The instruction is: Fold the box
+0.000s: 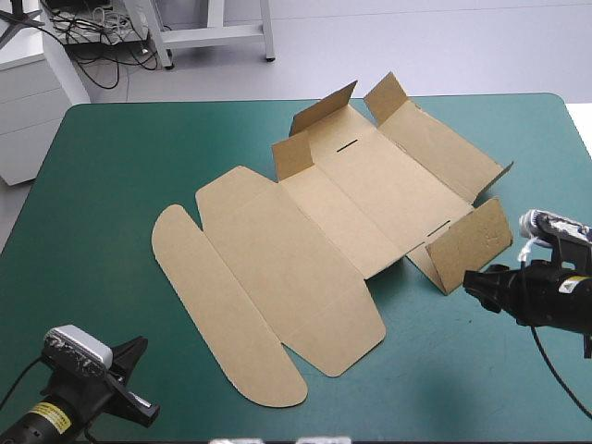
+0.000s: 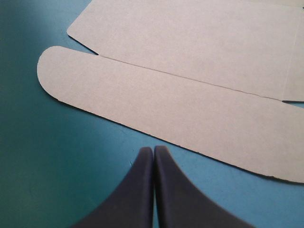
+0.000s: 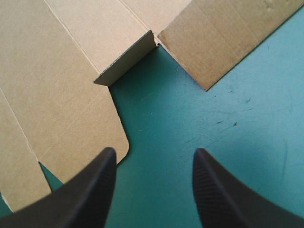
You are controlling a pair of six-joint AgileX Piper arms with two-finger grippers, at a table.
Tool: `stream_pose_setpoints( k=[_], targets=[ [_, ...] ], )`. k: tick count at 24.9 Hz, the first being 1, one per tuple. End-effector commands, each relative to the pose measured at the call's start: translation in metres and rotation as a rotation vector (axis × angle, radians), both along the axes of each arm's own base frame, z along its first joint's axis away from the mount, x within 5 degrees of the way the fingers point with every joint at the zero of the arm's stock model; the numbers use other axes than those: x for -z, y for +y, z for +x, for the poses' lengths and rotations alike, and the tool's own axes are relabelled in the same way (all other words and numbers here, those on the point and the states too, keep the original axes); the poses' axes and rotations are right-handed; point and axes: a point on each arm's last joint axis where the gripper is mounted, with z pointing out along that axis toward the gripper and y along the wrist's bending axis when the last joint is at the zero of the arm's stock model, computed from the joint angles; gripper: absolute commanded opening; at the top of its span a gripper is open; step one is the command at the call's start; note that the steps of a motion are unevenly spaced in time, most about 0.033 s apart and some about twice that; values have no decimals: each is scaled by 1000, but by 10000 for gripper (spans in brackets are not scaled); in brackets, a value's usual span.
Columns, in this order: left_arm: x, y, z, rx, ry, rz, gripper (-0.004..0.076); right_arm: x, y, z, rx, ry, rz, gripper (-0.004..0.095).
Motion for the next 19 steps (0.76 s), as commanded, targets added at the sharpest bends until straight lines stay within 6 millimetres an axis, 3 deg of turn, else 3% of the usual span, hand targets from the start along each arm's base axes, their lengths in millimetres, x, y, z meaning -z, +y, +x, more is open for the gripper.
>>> stream_pose_setpoints(
  k=[1, 5, 8, 13, 19],
  targets=[
    [-13, -2, 3, -1, -68, -51, -10, -1, 1, 24, 74, 30, 122, 651],
    [-13, -2, 3, -1, -68, -51, -10, 15, 8, 70, 27, 64, 279, 647],
    [-13, -2, 3, -1, -68, -51, -10, 24, 17, 94, 26, 133, 477, 647],
    [-13, -2, 3, -1, -68, -51, -10, 54, 24, 119, 2, 253, 447, 633],
    [-13, -2, 3, -1, -68, -51, -10, 82, 41, 146, 68, 313, 481, 505]
  ],
)
